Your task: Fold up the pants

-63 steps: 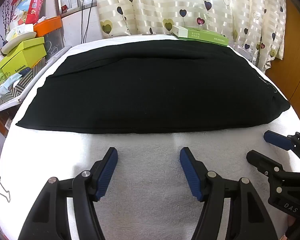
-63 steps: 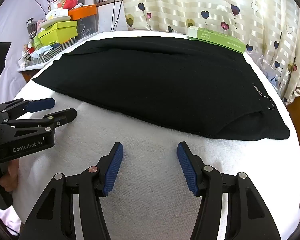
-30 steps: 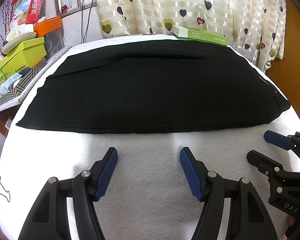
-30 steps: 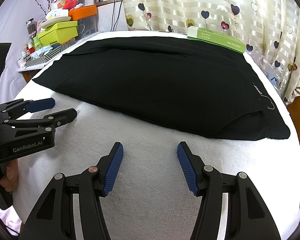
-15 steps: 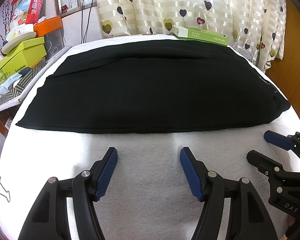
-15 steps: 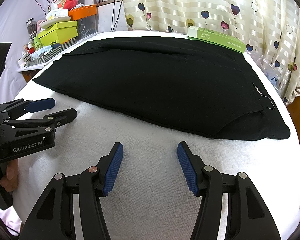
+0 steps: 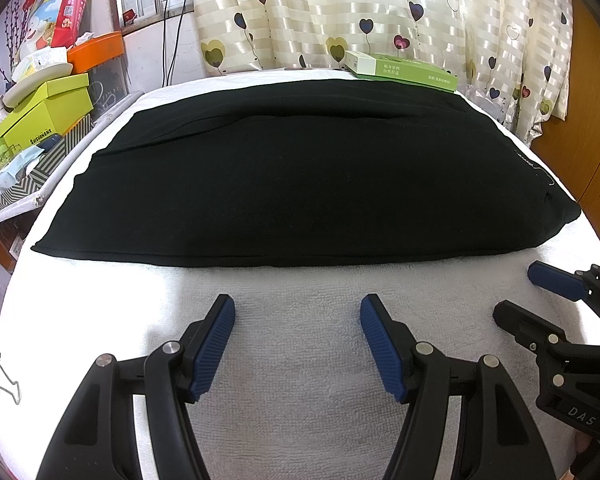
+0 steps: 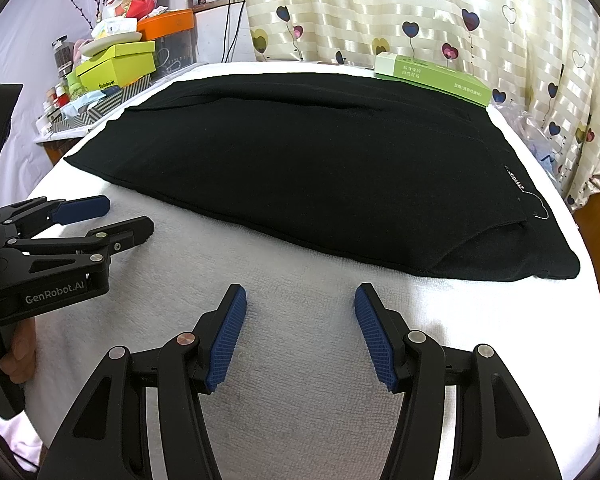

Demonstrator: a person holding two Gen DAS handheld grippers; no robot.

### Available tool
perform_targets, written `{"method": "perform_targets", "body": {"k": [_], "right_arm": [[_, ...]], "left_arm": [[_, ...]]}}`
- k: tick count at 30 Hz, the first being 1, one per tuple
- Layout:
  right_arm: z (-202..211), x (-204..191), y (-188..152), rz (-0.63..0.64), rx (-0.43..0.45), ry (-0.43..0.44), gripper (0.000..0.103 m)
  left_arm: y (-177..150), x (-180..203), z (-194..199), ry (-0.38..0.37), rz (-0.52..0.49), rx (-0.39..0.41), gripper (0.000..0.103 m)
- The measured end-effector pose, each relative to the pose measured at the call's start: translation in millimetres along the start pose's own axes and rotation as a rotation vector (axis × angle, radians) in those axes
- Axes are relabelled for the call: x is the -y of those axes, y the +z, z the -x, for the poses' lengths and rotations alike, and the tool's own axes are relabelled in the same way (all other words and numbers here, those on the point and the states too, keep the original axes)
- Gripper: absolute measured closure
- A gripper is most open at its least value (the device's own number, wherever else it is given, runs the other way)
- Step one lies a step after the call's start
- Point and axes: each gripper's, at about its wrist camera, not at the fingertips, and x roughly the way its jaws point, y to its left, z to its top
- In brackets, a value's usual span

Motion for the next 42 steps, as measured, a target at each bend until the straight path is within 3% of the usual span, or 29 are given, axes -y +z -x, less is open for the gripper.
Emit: {"method": "perform_targets", "body": {"k": [42], "right_arm": [[0.9, -3.0, 0.4, 0.003, 0.0, -0.004, 0.046]], "left_arm": [[0.0, -0.2, 0.0, -0.002, 0.001, 0.0, 0.035]]}}
